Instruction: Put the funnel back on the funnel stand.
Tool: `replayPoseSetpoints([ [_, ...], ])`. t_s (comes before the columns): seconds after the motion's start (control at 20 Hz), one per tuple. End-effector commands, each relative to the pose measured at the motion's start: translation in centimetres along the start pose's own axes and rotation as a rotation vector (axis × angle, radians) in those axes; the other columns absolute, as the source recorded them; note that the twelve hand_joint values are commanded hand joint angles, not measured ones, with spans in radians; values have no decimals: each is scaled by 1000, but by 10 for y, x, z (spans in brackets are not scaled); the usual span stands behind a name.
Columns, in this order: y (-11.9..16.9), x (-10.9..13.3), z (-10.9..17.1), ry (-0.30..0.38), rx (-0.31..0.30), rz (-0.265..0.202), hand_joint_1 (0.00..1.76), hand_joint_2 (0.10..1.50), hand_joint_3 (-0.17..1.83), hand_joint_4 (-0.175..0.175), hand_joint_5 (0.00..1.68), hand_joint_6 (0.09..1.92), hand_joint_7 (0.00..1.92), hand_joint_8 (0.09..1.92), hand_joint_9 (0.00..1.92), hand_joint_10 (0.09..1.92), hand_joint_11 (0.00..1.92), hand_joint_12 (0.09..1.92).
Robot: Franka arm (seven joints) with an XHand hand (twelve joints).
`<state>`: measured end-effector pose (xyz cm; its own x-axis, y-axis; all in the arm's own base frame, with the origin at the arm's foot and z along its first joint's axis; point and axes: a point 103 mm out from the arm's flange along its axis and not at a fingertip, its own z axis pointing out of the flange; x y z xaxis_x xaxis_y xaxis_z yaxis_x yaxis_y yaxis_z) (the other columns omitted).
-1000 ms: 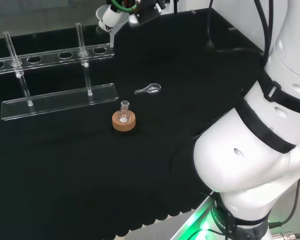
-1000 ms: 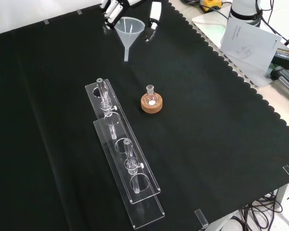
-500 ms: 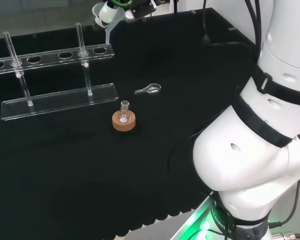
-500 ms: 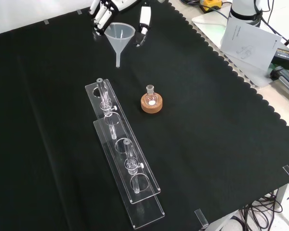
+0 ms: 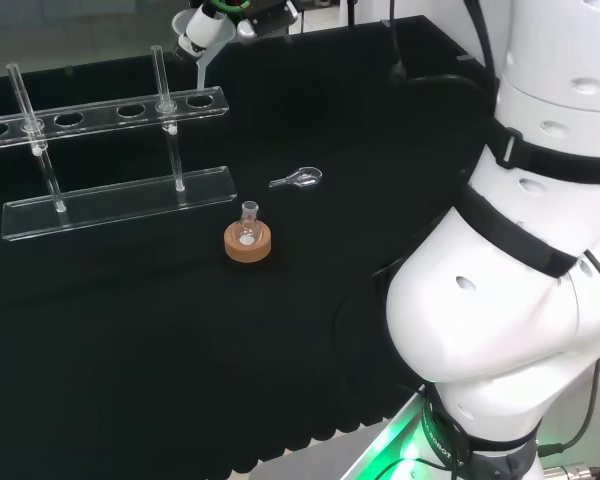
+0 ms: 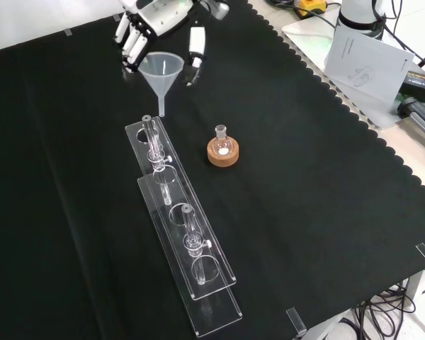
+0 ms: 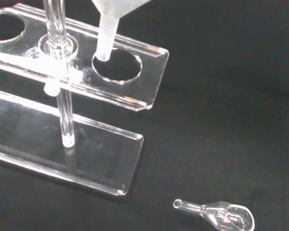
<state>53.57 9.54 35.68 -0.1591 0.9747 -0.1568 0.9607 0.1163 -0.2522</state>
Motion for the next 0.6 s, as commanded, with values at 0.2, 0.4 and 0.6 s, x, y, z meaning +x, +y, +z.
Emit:
replayPoseSetpoints([
  [0.2, 23, -12, 10, 7, 28, -6, 641, 828, 438, -37, 577, 530, 699, 702, 1146, 408, 632, 1260],
  [0.4, 31, -14, 19, 7, 35, -7, 642, 827, 438, -37, 578, 531, 697, 704, 1145, 411, 635, 1259],
  [0.6, 36, -12, 25, -4, 43, -4, 643, 826, 438, -37, 578, 532, 696, 706, 1144, 413, 639, 1259],
])
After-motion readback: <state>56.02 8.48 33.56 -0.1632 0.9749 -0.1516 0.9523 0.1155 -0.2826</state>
